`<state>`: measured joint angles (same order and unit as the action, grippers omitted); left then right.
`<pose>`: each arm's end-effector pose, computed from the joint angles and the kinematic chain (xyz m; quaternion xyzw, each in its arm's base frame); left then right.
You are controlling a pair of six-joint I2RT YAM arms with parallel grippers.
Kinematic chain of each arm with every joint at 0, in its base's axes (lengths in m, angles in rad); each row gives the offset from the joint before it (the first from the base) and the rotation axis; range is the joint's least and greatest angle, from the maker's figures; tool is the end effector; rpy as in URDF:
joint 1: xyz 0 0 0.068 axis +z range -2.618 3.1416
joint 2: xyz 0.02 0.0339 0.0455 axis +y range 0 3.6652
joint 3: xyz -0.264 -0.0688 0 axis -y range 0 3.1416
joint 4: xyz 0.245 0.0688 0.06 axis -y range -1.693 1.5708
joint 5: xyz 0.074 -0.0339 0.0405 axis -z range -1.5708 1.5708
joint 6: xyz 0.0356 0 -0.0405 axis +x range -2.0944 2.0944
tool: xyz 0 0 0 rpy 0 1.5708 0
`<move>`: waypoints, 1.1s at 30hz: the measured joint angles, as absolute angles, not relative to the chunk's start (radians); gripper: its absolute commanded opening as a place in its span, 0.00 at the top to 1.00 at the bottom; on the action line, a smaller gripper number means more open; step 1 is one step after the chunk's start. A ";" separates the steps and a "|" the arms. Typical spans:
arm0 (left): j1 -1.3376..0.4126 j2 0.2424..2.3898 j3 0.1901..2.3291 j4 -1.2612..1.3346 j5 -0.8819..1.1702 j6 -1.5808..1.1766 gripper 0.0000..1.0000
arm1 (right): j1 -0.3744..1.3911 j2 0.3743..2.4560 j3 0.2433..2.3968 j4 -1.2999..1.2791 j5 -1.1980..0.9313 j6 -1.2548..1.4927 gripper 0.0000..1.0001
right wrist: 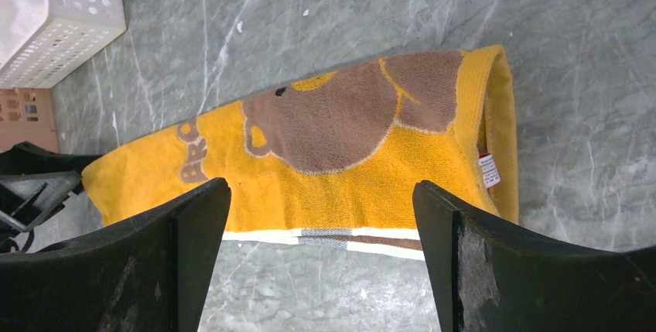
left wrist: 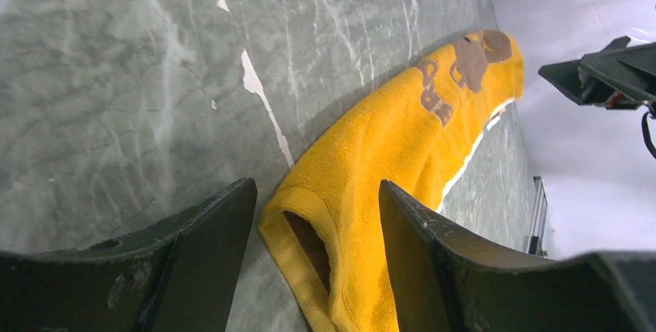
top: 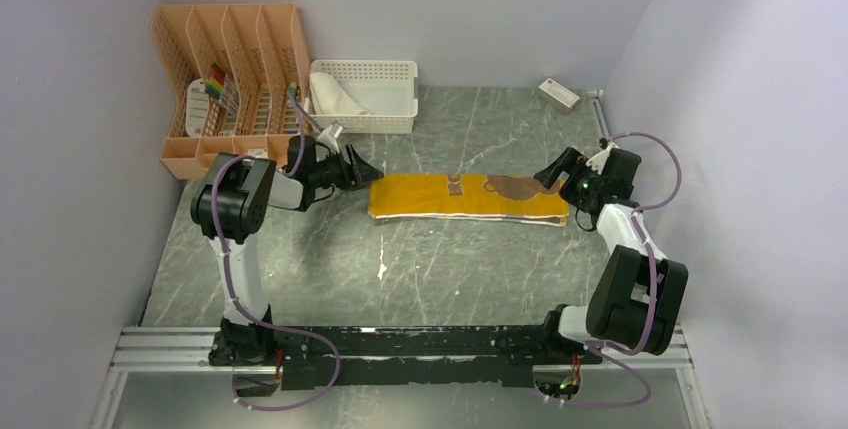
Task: Roll the towels
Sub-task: Fold the towel at the center of the board.
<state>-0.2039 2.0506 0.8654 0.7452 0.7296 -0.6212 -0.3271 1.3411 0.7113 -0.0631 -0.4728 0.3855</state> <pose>0.3679 -0.1003 0.1004 0.0236 0.8113 -0.4766 0.3377 0.2652 -0.0729 0.2072 0.2137 0.8595 0.2240 0.4068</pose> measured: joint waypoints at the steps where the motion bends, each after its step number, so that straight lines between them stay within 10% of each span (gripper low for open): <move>1: -0.205 2.052 0.863 0.751 0.737 -0.621 0.27 | -0.327 1.341 0.711 -0.062 -0.476 0.385 0.11; 16: -0.211 2.026 0.709 0.894 0.811 -0.621 0.39 | -0.327 1.341 0.692 -0.043 -0.514 0.389 0.11; 22: -0.211 2.022 0.648 0.955 0.818 -0.645 0.61 | -0.327 1.341 0.692 -0.042 -0.526 0.389 0.10; 26: -0.211 2.024 0.626 0.947 0.819 -0.669 0.93 | -0.327 1.341 0.685 -0.042 -0.531 0.388 0.10; 33: -0.200 1.988 0.672 0.773 0.814 -0.665 0.93 | -0.318 1.324 0.682 -0.048 -0.515 0.384 0.10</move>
<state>-0.2005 1.9877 0.6724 0.7734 0.8143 -0.6647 -0.3180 1.3235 0.6819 -0.0479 -0.5148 0.3843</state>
